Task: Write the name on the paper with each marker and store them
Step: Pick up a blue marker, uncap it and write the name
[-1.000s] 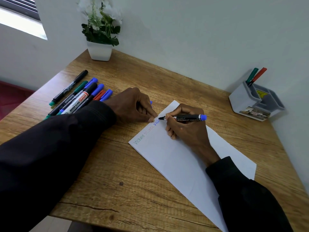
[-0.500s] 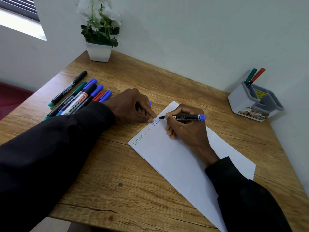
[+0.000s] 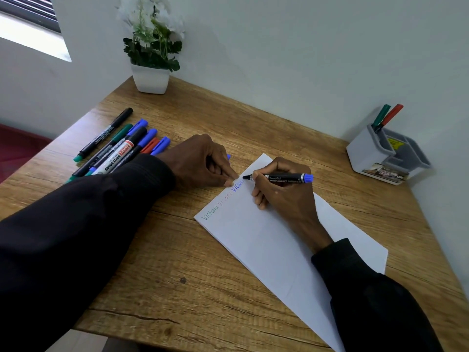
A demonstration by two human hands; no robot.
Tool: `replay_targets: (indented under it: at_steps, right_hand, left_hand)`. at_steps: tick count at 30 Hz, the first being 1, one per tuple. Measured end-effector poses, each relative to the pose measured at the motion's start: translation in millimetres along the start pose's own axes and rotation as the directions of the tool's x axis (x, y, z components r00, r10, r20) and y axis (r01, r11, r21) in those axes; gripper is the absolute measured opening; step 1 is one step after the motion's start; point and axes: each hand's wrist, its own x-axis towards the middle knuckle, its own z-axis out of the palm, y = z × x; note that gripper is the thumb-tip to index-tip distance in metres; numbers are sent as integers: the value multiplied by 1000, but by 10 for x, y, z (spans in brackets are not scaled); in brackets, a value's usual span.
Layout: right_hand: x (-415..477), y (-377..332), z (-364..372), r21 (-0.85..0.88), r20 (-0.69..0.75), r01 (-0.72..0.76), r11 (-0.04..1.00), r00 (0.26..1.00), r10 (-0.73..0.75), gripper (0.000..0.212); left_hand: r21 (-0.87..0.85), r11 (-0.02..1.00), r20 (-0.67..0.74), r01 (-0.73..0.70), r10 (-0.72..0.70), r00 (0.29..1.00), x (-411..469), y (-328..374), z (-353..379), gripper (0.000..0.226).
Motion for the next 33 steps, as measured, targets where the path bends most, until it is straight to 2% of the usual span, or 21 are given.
replay_targets:
  at_steps: [4, 8, 13, 15, 21, 23, 26, 29, 33]
  right_hand:
    - [-4, -2, -5, 3, -11, -31, 1000, 999, 31, 28]
    - [-7, 6, -6, 17, 0, 9, 1000, 1000, -9, 20]
    - [20, 19, -18, 17, -17, -20, 1000, 1000, 20, 17]
    - [22, 22, -24, 61, -33, -21, 998, 999, 23, 15]
    - [83, -18, -88, 285, -47, -135, 949, 987, 155, 12]
    - [100, -40, -115, 353, -21, -146, 924, 986, 163, 12]
    - [116, -104, -164, 445, 35, -144, 884, 989, 143, 9]
    - [133, -176, -218, 524, 85, -144, 839, 990, 117, 11]
    - [131, -264, -303, 575, 144, -198, 794, 980, 139, 34]
  left_hand:
    - [-7, 1000, 6, -1, 1, 1000, -3, 3, 2, 22]
    - [10, 1000, -4, -1, 1, 1000, -2, 6, 7, 21]
    - [31, 999, -2, 8, -8, 1000, 0, 9, 7, 22]
    - [34, 999, -5, 2, -2, 1000, 1, 7, 11, 23]
    - [52, 999, -12, 7, -6, 1000, 6, 3, 11, 23]
    - [45, 999, -50, 4, -2, 999, -1, 9, 9, 21]
    - [10, 999, -228, -37, 39, 973, -3, 7, -47, 22]
    - [79, 997, -374, 5, 25, 927, 9, -15, -101, 26]
    - [185, 973, -341, 138, -68, 938, 12, -38, -63, 31]
